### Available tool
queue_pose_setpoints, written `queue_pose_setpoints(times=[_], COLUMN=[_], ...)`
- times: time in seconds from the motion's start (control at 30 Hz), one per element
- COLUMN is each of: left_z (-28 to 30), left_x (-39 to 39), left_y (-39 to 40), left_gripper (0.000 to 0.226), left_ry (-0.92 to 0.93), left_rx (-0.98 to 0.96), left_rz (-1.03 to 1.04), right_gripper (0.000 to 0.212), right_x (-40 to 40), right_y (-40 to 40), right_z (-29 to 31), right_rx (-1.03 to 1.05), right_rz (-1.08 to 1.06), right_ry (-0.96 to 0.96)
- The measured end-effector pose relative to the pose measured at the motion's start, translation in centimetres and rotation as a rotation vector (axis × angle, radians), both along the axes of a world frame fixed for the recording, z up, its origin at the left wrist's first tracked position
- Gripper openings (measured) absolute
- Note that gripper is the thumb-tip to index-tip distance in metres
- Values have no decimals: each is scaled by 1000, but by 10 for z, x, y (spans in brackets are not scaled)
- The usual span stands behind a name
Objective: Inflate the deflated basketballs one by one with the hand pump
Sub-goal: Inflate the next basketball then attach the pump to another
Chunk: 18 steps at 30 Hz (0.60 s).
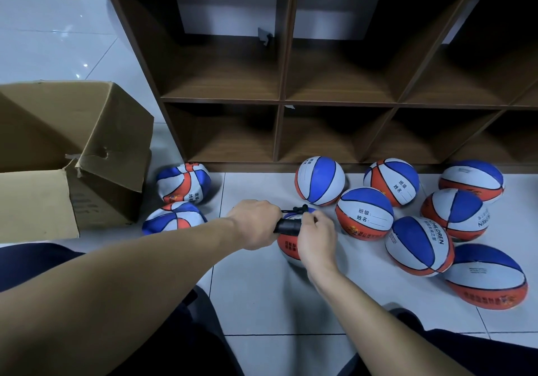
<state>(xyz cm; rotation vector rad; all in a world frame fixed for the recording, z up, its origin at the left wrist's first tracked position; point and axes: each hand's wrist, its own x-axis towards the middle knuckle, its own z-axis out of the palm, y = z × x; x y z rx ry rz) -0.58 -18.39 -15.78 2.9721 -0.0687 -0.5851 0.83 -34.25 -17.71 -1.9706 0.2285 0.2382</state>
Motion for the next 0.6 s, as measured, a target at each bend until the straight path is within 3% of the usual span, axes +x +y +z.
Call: queue_pose_setpoints(times=[0.37, 0.6], left_z=[-8, -11], left_x=[3, 3], left_y=[7, 38], left_gripper=[23, 22], left_ry=[-36, 0], left_rx=[-51, -9], left_rz=[4, 12], right_gripper=[26, 36], right_x=[15, 37], right_y=[-12, -65], right_z=[0, -2], right_rx=[34, 39], right_rz=[32, -71], right_ry=[33, -23])
